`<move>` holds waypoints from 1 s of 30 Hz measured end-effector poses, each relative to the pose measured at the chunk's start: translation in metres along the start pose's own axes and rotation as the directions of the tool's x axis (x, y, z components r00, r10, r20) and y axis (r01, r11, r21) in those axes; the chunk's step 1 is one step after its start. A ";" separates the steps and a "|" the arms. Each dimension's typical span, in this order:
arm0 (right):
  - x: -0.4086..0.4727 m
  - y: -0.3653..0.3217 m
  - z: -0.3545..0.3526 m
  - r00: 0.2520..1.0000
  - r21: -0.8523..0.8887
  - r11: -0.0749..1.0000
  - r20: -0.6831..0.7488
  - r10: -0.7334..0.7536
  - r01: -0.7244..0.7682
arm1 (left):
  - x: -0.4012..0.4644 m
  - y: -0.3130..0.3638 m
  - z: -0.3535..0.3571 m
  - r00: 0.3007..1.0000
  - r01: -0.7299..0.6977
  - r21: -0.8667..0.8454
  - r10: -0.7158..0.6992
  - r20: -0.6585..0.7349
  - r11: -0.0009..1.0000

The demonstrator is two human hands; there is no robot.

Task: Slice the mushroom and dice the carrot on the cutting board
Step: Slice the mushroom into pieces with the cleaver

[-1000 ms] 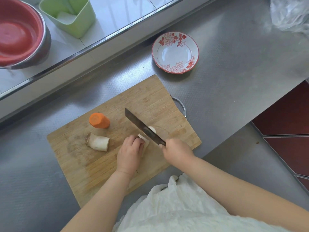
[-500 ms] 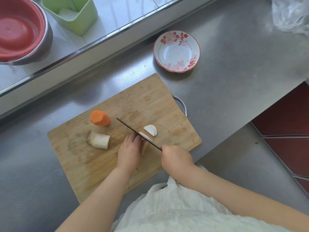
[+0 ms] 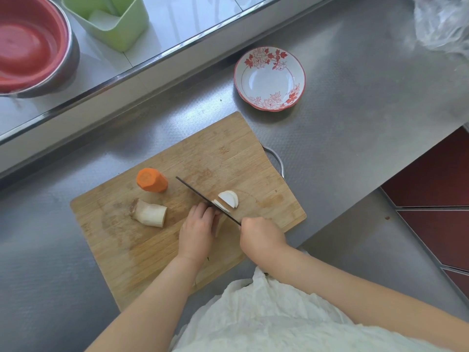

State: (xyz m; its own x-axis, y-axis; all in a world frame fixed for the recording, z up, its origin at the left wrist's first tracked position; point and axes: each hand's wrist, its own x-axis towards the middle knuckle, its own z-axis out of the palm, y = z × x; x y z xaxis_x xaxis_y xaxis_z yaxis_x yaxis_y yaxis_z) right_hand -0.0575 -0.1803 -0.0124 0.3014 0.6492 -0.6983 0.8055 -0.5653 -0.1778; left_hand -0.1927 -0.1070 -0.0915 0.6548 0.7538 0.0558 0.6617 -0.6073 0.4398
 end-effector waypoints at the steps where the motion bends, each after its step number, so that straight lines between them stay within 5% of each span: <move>1: 0.002 0.001 0.001 1.000 0.008 1.000 0.002 0.006 -0.006 | 0.000 -0.001 0.001 1.000 -0.005 -0.008 0.005 -0.006 1.000; 22: 0.009 0.020 -0.011 0.996 0.295 0.953 0.065 0.056 -0.072 | -0.006 0.000 0.002 1.000 -0.012 -0.029 0.012 -0.019 0.999; 30: -0.015 0.015 -0.001 0.997 0.084 0.996 -0.068 -0.037 0.043 | -0.005 0.002 0.000 1.000 0.020 -0.024 -0.020 -0.006 1.000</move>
State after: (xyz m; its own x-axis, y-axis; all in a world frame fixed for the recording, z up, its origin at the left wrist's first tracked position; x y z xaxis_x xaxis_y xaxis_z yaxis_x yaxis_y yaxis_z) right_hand -0.0493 -0.1979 -0.0036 0.3051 0.7026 -0.6429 0.7721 -0.5776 -0.2649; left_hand -0.1944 -0.1117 -0.0907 0.6391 0.7673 0.0527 0.6654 -0.5859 0.4626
